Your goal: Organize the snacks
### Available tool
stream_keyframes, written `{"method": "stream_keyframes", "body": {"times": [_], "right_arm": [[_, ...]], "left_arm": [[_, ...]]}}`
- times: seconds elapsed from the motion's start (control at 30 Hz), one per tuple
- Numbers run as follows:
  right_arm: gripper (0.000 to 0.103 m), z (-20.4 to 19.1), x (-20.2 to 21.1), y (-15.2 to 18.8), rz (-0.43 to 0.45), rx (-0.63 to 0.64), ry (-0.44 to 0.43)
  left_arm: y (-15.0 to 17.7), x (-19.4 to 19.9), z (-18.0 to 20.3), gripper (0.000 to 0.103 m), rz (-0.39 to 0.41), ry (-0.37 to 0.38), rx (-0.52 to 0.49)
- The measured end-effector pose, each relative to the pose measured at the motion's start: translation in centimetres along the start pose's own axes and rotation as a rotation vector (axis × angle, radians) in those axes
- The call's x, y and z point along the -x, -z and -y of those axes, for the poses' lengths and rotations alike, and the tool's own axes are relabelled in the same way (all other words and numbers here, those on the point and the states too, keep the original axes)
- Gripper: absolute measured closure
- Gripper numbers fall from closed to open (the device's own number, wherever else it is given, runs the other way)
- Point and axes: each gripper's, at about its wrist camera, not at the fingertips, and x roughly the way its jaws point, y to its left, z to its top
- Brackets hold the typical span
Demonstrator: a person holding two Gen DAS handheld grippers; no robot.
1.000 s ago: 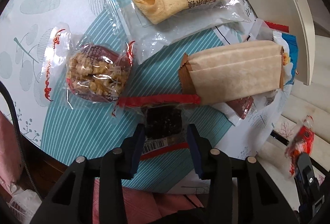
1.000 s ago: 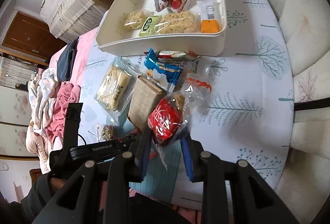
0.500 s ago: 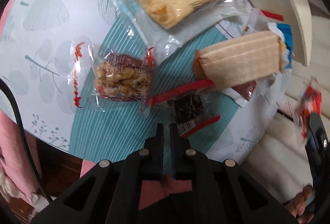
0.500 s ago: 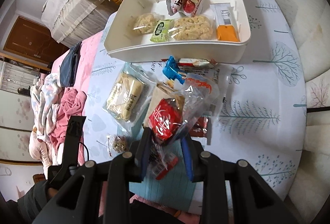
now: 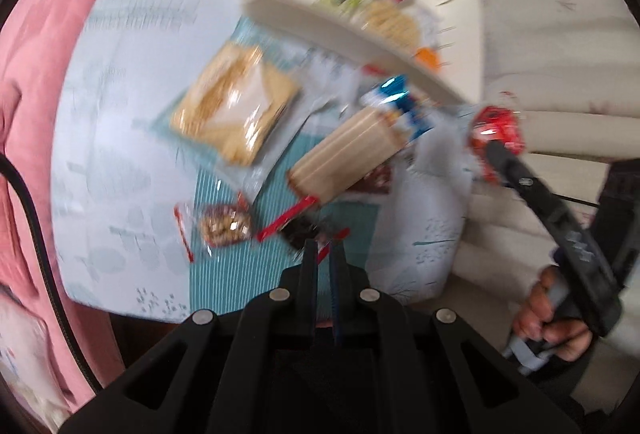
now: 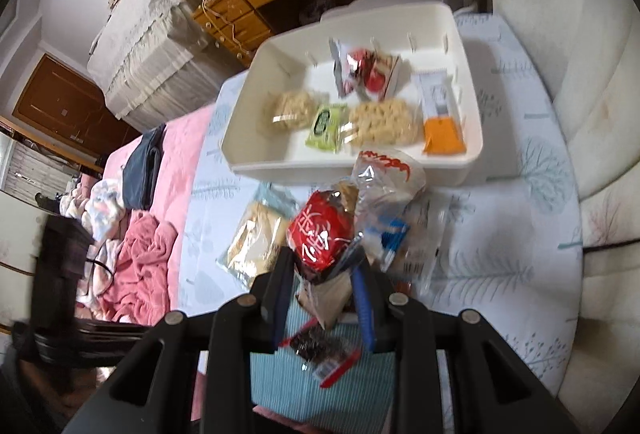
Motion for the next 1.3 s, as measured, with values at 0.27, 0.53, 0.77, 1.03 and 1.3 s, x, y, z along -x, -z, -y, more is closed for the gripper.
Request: {"method": "stream_keyframes", "body": {"times": [0.27, 0.53, 0.77, 1.03, 1.3], "right_arm": [[0.074, -0.3, 0.2, -2.2, 0.107, 0.027, 0.04], [0.074, 0.2, -1.5, -4.5, 0.23, 0.01, 0.072], [0.049, 0.6, -3.2, -4.8, 0.279, -0.061, 0.112], [0.049, -0.6, -2.3, -0.6, 0.356, -0.1, 0.096], [0.044, -3.3, -1.2, 4.9, 0.382, -0.011, 0.117]], "left_arm": [[-4.3, 3.2, 4.1, 0.1, 0.092, -0.029, -0.153], [-7.9, 2.1, 5.3, 0.1, 0.153, -0.019, -0.26], [-8.0, 1.1, 4.5, 0.09, 0.129, -0.008, -0.374], [-6.4, 0.4, 2.3, 0.083, 0.099, -0.059, -0.496], [-3.2, -1.2, 0.6, 0.077, 0.062, -0.126, -0.632]]}}
